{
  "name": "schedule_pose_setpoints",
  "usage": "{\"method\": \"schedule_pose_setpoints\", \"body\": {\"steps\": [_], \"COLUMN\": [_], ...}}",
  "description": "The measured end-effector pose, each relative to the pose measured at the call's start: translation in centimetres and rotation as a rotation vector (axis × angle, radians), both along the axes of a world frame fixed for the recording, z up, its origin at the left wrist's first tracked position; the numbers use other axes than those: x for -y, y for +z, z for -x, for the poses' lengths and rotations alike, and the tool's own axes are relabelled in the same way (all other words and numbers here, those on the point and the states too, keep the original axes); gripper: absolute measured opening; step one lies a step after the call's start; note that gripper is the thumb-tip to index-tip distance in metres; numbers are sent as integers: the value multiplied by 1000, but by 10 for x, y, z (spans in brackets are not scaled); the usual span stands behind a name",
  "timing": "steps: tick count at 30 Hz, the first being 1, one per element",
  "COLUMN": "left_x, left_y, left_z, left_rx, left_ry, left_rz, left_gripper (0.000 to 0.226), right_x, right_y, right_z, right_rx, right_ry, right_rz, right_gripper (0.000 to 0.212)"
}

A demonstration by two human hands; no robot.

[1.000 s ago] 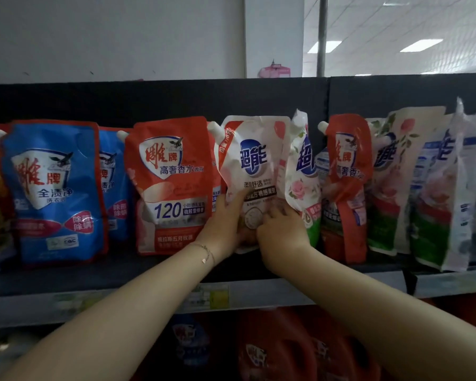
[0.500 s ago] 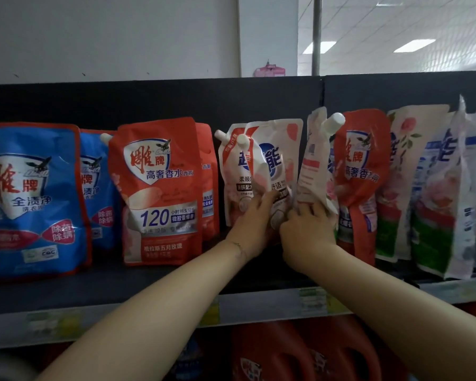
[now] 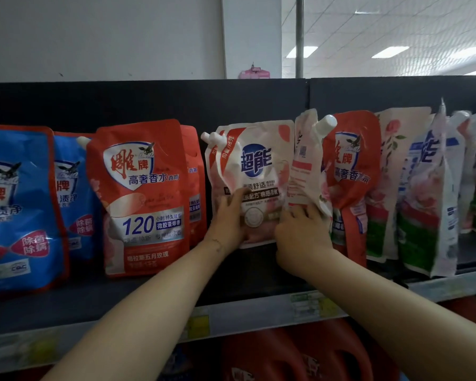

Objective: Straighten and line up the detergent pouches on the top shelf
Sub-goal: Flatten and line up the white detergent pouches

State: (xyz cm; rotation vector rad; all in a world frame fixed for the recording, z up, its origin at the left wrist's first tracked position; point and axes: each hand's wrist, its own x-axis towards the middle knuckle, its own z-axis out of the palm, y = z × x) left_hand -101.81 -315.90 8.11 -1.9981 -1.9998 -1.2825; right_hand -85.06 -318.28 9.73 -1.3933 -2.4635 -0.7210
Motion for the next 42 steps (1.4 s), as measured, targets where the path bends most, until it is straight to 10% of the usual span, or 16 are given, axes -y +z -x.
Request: {"method": "schedule_pose_setpoints", "body": {"steps": [9, 23, 33, 37, 42], "left_x": [-2, 28, 62, 62, 51], "left_y": [11, 37, 42, 44, 47], "left_z": [8, -4, -31, -46, -45], "left_rx": [147, -4, 202, 142, 198], "left_ry": [132, 87, -124, -90, -11], "left_rz": [17, -173, -133, -12, -33], "left_gripper": [89, 13, 45, 21, 25], "right_x": [-5, -15, 13, 15, 26], "right_y": [-4, 0, -11, -17, -11], "right_z": [-1, 39, 68, 57, 34], "right_rx": [-33, -180, -238, -120, -145], "right_ry": [38, 515, 528, 495, 614], "right_rz": [-6, 112, 228, 234, 281], "right_gripper": [43, 24, 48, 55, 30]}}
